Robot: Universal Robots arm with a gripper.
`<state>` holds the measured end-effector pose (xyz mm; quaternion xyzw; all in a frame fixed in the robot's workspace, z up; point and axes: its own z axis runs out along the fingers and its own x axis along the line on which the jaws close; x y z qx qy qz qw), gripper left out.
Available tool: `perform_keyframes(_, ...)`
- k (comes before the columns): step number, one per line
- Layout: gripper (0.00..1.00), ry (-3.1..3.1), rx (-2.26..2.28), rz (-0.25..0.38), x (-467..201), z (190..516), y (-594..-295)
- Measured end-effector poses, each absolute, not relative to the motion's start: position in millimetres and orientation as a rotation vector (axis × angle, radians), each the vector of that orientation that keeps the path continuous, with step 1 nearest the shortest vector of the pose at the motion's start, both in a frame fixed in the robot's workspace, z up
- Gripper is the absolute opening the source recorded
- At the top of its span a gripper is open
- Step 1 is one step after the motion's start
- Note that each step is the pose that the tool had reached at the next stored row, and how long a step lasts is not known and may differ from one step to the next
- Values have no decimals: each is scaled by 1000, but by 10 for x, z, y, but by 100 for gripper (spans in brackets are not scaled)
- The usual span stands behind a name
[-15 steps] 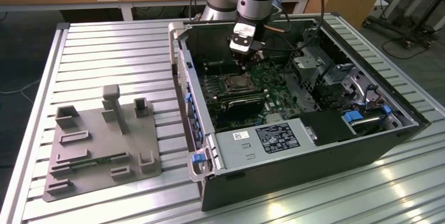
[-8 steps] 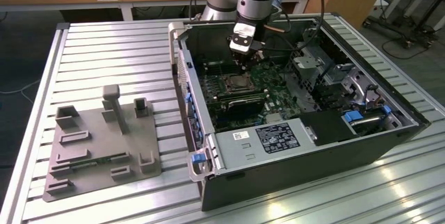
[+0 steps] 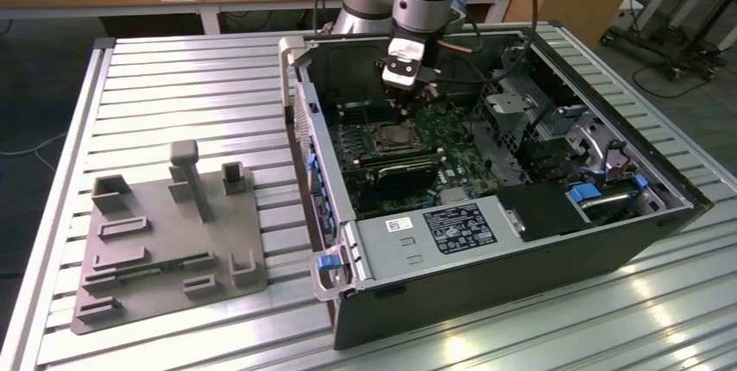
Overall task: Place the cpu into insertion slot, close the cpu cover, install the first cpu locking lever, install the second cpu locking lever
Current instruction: 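Install the first cpu locking lever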
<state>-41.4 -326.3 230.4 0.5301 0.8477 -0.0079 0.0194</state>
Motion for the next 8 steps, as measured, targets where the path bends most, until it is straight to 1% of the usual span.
perform_keyframes(8,10,2729,1474,-20,-414,2317,-3263)
